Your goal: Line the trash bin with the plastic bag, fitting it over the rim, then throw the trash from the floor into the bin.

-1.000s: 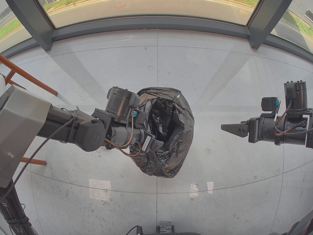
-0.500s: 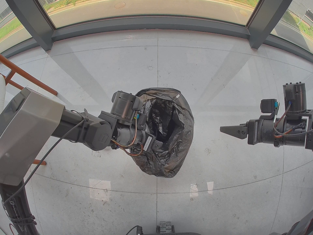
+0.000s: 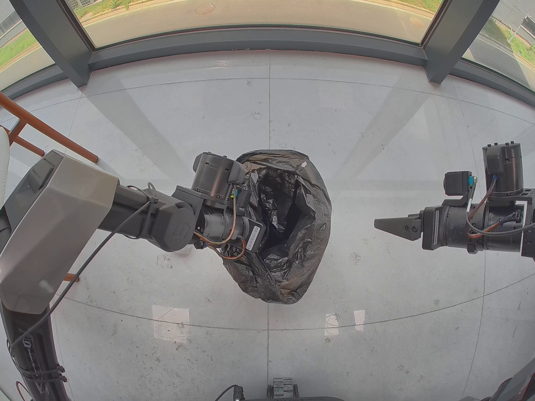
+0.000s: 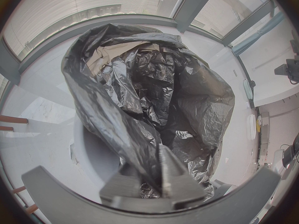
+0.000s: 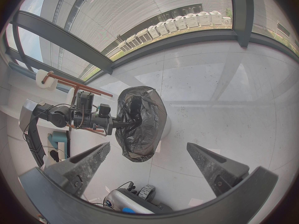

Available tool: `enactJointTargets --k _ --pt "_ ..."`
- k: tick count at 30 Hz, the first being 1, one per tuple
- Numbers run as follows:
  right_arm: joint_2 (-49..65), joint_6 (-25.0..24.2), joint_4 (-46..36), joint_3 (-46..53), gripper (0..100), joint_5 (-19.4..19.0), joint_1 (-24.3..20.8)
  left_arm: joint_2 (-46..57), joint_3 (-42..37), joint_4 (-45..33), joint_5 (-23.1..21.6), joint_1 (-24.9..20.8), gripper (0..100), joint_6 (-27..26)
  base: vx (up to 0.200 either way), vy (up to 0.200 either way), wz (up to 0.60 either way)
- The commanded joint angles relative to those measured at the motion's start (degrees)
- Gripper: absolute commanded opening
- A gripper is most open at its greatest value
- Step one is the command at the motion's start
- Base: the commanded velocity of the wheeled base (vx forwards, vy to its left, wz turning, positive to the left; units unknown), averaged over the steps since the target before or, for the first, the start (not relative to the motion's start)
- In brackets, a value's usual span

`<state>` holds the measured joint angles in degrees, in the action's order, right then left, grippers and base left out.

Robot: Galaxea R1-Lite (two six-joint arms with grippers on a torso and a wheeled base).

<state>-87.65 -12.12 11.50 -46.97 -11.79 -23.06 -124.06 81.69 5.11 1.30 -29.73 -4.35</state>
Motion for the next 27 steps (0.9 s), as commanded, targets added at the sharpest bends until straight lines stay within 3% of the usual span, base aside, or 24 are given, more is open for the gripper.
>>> enactJointTargets --k 1,12,16,25,26,27 --pt "0.20 -0.01 0.02 0.74 100 0.01 0.13 4.88 -0.74 -0.54 0.01 0.03 0 0.13 0.000 0.000 0.00" --pt "0.37 -0.01 0.02 1.09 100 0.01 0.13 12.27 -9.36 -0.45 -0.69 8.46 0 -0.39 0.000 0.000 0.00" --pt "0.37 -0.01 0.02 1.09 100 0.01 0.21 12.97 -14.19 1.66 -0.78 10.22 0 -0.48 0.000 0.000 0.00" --pt "0.46 -0.01 0.11 1.71 100 0.01 0.21 12.97 -17.27 3.77 -0.78 10.57 0 -0.39 0.000 0.000 0.00" --pt "0.46 -0.01 0.11 1.71 100 0.01 0.21 12.97 -17.27 3.77 -0.78 10.57 100 -0.39 0.000 0.000 0.00" --pt "0.46 -0.01 0.11 1.71 100 0.01 0.21 12.97 -17.62 3.77 -0.78 11.19 100 -0.48 0.000 0.000 0.00"
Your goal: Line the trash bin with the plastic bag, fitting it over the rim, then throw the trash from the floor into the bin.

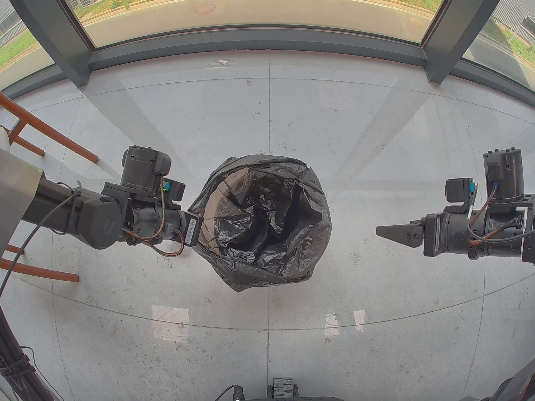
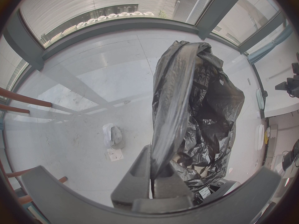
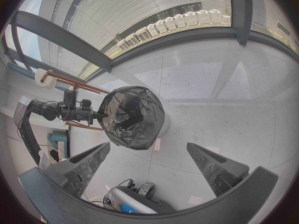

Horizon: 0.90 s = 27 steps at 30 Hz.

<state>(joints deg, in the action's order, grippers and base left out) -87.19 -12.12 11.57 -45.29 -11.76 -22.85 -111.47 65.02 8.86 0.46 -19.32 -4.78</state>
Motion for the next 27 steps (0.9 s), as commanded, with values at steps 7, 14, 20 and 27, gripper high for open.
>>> enactJointTargets --k 7,14,20,27 --pt "0.44 -0.01 0.03 0.82 100 -0.01 0.26 0.20 -1.39 0.54 0.15 1.04 100 0.03 0.000 0.000 0.00" --pt "0.61 -0.01 0.03 1.25 100 -0.01 0.26 0.46 -5.43 0.72 0.15 0.51 100 -0.23 0.000 0.000 0.00" --pt "0.97 -0.10 0.03 1.61 100 -0.01 0.26 -0.59 -6.05 1.77 0.15 2.36 100 -1.73 0.000 0.000 0.00" --pt "0.88 -0.01 0.03 1.61 100 -0.01 0.35 -3.49 -5.35 2.30 0.15 5.79 100 -2.16 0.000 0.000 0.00"
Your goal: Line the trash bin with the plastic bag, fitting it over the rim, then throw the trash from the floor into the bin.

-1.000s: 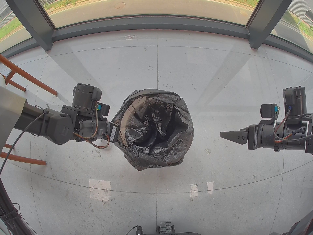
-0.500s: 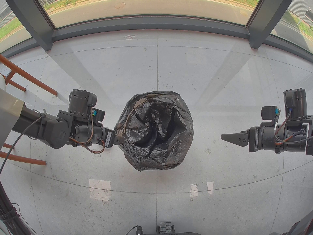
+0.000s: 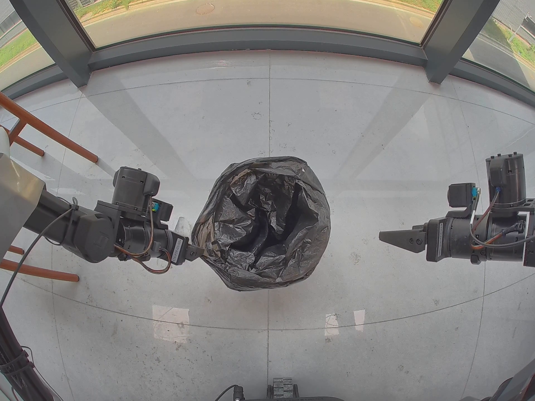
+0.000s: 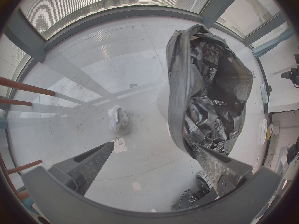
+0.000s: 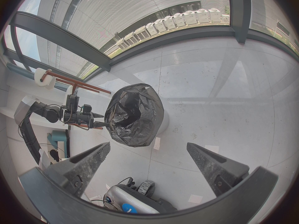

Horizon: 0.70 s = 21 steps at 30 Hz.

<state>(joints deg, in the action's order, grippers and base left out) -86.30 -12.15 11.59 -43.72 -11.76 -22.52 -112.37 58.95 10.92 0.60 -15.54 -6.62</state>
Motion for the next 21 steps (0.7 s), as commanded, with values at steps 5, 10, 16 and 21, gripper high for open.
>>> enactJointTargets --k 5,10,16,21 --pt "0.16 -0.06 0.01 0.12 100 -0.01 0.02 -4.52 2.39 1.29 0.11 4.21 100 -0.50 0.000 0.000 0.00" --pt "0.25 -0.06 0.01 0.21 100 -0.01 0.02 -6.54 6.09 1.38 0.19 4.29 100 -0.06 0.000 0.000 0.00" --pt "0.34 -0.06 0.01 0.47 100 -0.01 0.02 -8.92 11.62 1.38 0.28 4.03 100 0.29 0.000 0.000 0.00" --pt "0.52 -0.06 0.10 1.35 100 -0.01 0.19 -11.20 15.23 4.37 0.63 3.68 100 2.14 0.000 0.000 0.00"
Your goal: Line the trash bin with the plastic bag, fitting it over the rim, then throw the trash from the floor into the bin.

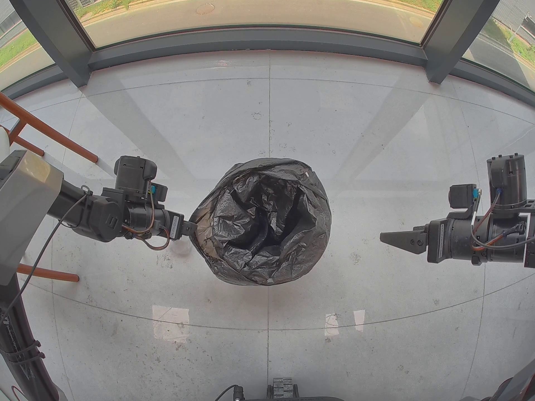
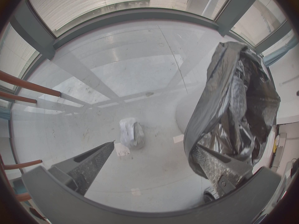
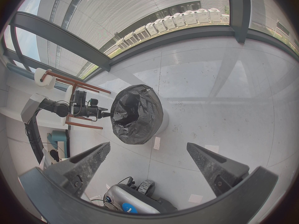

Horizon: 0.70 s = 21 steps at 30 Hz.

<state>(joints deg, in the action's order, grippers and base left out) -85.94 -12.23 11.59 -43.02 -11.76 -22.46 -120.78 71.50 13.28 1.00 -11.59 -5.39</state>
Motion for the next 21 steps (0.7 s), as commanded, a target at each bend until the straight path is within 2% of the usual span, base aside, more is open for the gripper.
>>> enactJointTargets --k 1,9,18,21 --pt "0.25 0.01 0.10 0.75 100 -0.01 0.13 -3.32 3.38 3.16 0.32 -0.27 100 1.35 0.000 0.000 0.00" --pt "0.43 0.01 0.10 0.75 100 -0.01 0.04 -2.09 9.63 -1.23 0.32 -0.62 100 2.49 0.000 0.000 0.00" --pt "0.43 0.01 0.01 0.75 100 -0.01 0.04 -1.74 27.91 -12.57 -0.12 -2.29 100 3.02 0.000 0.000 0.00" --pt "0.43 0.01 0.01 0.75 100 -0.01 0.04 -3.23 30.28 -13.28 -0.03 -3.96 100 3.63 0.000 0.000 0.00"
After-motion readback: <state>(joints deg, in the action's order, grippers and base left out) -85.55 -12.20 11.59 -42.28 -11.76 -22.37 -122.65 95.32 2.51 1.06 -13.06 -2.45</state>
